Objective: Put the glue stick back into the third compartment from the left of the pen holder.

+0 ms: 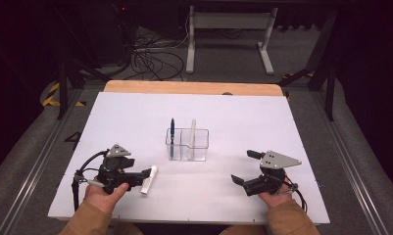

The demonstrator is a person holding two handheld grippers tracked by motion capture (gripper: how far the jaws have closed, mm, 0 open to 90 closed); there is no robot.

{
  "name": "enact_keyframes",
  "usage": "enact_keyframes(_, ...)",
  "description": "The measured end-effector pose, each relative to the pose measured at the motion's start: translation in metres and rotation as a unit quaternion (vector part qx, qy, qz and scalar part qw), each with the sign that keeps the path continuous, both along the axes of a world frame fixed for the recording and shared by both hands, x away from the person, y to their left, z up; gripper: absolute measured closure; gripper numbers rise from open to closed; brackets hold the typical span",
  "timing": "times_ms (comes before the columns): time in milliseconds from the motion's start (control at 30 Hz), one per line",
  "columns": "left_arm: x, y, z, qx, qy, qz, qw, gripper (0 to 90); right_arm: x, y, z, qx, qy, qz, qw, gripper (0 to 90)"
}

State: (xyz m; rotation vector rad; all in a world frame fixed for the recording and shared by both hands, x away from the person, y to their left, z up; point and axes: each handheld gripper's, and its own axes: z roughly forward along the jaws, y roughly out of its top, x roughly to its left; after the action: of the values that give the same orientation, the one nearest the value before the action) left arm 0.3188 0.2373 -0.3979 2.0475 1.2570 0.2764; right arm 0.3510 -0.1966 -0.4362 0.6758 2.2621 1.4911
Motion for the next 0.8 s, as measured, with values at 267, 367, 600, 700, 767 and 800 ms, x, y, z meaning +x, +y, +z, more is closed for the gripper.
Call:
enact_keyframes(267,0.009,-0.008,-0.011,0.009,0.026,-0.006,0.9996,29.4,0.000,0.000,0.000,0.001,0.001,0.001,1.0000,0.0)
enact_keyframes(367,0.013,-0.009,-0.014,0.021,0.036,-0.009,0.9991,30.9,0.000,0.000,0.000,0.000,0.001,0.001,1.0000,0.0)
enact_keyframes(600,0.019,-0.014,-0.021,0.041,0.050,-0.013,0.9978,33.0,0.000,0.001,0.000,-0.001,0.002,0.001,1.0000,0.0)
enact_keyframes(700,0.021,-0.016,-0.024,0.049,0.055,-0.013,0.9972,33.6,0.000,0.001,-0.001,-0.001,0.004,0.001,1.0000,0.0)
enact_keyframes(767,0.022,-0.018,-0.026,0.055,0.055,-0.011,0.9969,34.4,0.000,0.001,-0.001,-0.002,0.004,0.001,1.0000,0.0)
enact_keyframes(800,0.022,-0.018,-0.026,0.055,0.058,-0.011,0.9967,34.7,0.000,0.001,-0.001,-0.003,0.004,0.001,1.0000,0.0)
